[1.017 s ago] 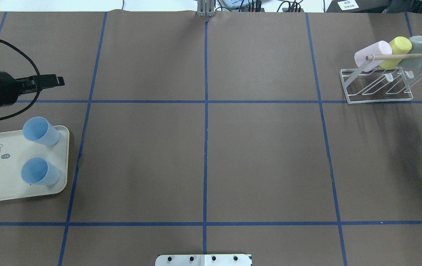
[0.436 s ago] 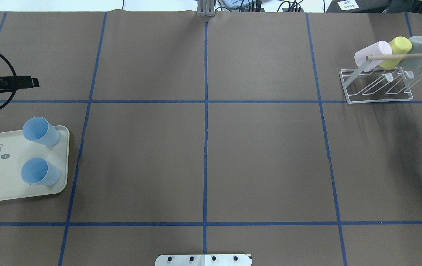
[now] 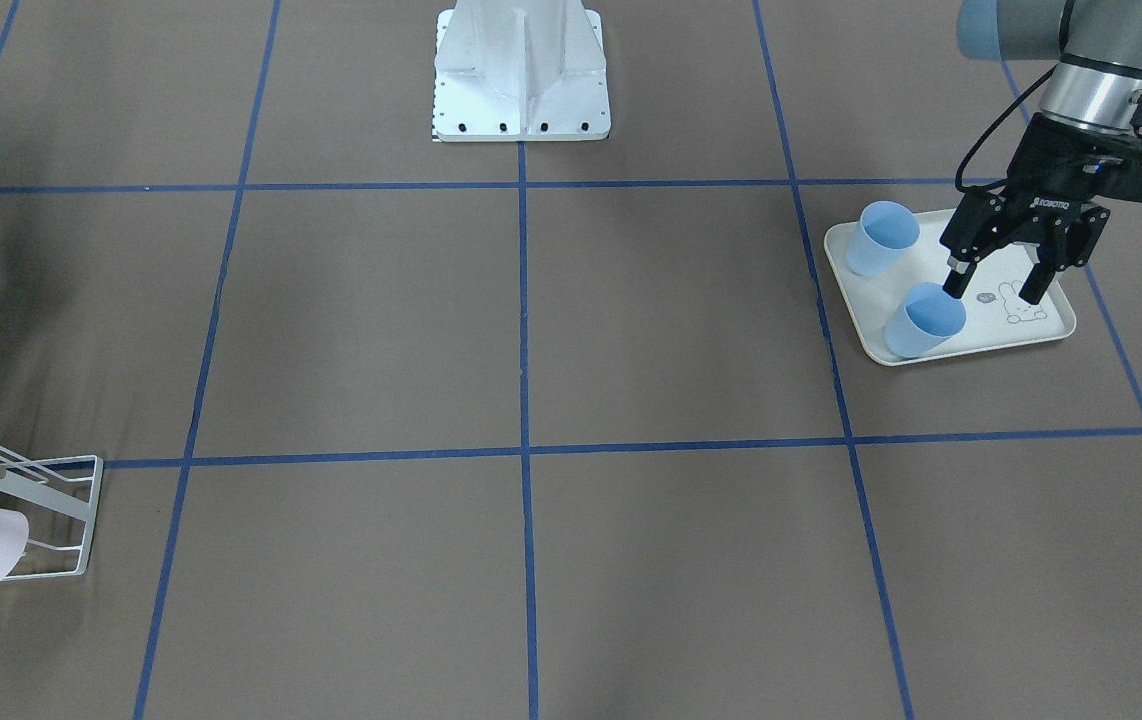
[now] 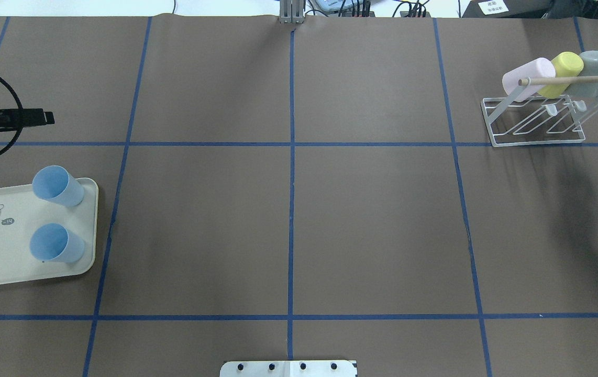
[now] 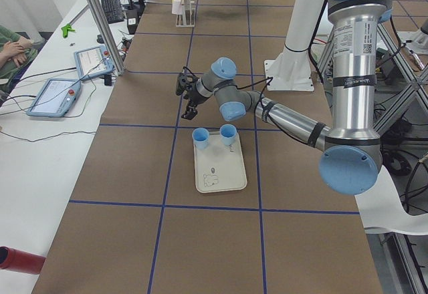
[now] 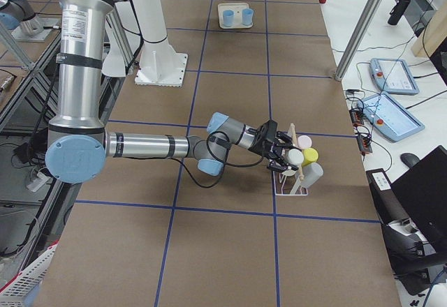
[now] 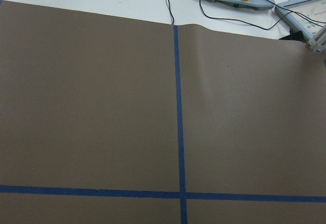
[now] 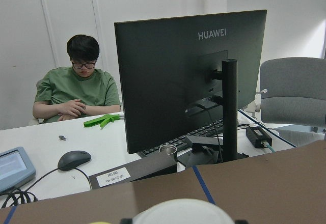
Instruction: Transfer IKEA cup to right arm and place on rack
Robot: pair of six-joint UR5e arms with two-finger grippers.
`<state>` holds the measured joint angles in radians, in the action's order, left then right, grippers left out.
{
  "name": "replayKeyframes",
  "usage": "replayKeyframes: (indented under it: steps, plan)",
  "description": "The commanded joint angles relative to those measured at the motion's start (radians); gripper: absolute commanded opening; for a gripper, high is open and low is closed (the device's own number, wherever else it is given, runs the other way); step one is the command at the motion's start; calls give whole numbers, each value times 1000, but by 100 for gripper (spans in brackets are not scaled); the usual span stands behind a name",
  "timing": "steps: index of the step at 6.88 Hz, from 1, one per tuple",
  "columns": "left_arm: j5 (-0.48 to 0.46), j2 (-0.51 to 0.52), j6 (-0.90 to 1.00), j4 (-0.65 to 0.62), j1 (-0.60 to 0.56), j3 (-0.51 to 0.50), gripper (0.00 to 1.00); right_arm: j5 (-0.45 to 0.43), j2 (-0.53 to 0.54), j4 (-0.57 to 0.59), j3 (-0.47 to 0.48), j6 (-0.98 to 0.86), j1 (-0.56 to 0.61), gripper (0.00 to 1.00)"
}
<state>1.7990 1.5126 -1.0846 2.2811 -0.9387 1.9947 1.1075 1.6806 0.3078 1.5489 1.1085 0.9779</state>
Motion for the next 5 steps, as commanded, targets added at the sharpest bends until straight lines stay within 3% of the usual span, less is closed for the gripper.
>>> replayKeyframes:
  steps: [1, 5]
  plan:
    - [0, 0, 0, 0, 0, 1, 100, 0, 2, 1, -7, -1, -10, 0]
    - [-1, 0, 0, 0, 0, 1, 100, 0, -2, -21, -50, 1, -11, 0]
